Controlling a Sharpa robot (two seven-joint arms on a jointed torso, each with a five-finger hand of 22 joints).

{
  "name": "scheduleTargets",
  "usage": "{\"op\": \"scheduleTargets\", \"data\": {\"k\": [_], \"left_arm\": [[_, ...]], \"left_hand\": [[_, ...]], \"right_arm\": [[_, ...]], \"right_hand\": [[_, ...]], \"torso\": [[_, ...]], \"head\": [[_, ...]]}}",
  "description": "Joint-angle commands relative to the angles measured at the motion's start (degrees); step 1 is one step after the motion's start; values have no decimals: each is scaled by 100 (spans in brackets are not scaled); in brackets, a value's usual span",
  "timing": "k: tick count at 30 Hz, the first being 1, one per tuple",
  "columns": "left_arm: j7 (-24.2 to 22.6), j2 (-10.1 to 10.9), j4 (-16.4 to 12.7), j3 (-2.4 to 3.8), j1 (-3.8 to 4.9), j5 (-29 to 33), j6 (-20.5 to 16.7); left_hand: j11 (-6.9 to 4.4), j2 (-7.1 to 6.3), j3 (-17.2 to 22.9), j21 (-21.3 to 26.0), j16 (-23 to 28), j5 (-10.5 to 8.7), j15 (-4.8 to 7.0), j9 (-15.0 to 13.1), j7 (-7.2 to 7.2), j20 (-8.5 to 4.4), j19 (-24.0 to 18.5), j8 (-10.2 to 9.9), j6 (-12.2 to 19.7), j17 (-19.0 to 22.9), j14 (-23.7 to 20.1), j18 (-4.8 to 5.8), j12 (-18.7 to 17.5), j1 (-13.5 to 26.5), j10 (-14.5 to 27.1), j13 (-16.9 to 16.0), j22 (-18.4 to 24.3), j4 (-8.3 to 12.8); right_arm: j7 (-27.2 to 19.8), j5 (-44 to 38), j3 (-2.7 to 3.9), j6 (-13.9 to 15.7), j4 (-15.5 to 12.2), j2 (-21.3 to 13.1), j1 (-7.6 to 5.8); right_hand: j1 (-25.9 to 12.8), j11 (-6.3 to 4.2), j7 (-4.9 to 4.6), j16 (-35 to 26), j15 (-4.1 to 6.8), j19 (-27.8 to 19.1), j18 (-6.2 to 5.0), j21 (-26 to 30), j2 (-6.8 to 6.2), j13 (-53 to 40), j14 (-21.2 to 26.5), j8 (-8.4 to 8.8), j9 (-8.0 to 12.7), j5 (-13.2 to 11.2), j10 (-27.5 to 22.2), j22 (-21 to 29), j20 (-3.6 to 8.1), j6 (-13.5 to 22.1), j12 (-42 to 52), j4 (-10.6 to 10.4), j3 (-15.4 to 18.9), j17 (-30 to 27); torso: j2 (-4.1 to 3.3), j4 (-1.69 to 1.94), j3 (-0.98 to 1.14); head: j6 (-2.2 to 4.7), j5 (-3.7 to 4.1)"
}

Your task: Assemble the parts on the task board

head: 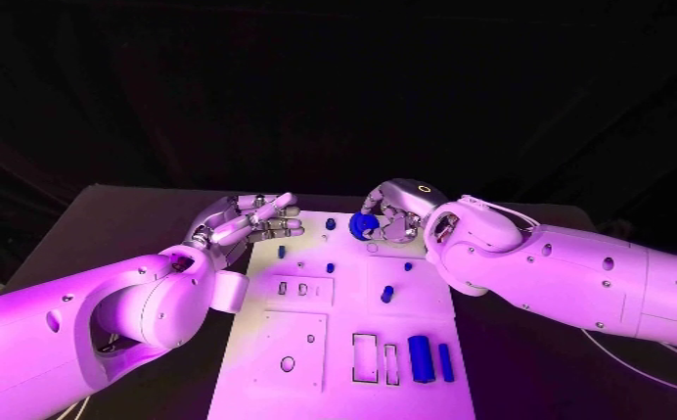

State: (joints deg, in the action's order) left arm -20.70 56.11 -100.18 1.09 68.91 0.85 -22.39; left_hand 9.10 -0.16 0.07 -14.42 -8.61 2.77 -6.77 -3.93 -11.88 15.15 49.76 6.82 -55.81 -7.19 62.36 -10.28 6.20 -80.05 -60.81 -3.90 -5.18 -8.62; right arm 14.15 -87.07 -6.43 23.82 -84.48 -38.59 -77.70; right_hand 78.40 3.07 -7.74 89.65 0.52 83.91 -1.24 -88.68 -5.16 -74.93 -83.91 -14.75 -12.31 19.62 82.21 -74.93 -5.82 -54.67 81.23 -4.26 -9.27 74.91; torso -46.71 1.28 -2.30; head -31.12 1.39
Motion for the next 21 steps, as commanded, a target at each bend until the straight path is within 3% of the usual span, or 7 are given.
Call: {"op": "scheduleTargets", "data": {"k": [1,8,21], "left_arm": [[-83,-1,23,5,7,1,69],[-95,0,90,5,8,1,59],[-101,-2,120,5,9,2,56]], "left_hand": [[27,28,-12,18,40,18,-35,7,-34,16,32,-23,-16,-4,-6,-29,-33,-42,-3,2,7,32],[27,28,-12,18,40,18,-35,7,-34,16,32,-23,-16,-4,-6,-29,-33,-42,-3,2,7,32],[28,32,-11,21,47,18,-36,8,-35,17,30,-30,-15,-7,-6,-29,-42,-50,0,3,11,40]], "right_arm": [[216,-390,1,155,5,189,-4],[278,-445,-27,65,274,619,25],[279,-445,-59,-101,704,1072,166]], "right_hand": [[-77,-19,15,20,46,510,86,-35,8,-543,-600,24,6,35,36,-1371,47,-44,6,-6,-39,1468],[-93,-18,10,19,47,504,84,-28,6,-539,-599,45,17,37,32,-1363,49,-33,1,-17,-57,1463],[-124,-13,4,15,45,490,78,-15,0,-533,-597,74,31,21,26,-1344,50,-22,-6,-35,-79,1454]], "torso": [[-2,3,-2],[-7,7,-7],[-16,-5,6]], "head": [[11,6],[20,-10],[-5,-52]]}}
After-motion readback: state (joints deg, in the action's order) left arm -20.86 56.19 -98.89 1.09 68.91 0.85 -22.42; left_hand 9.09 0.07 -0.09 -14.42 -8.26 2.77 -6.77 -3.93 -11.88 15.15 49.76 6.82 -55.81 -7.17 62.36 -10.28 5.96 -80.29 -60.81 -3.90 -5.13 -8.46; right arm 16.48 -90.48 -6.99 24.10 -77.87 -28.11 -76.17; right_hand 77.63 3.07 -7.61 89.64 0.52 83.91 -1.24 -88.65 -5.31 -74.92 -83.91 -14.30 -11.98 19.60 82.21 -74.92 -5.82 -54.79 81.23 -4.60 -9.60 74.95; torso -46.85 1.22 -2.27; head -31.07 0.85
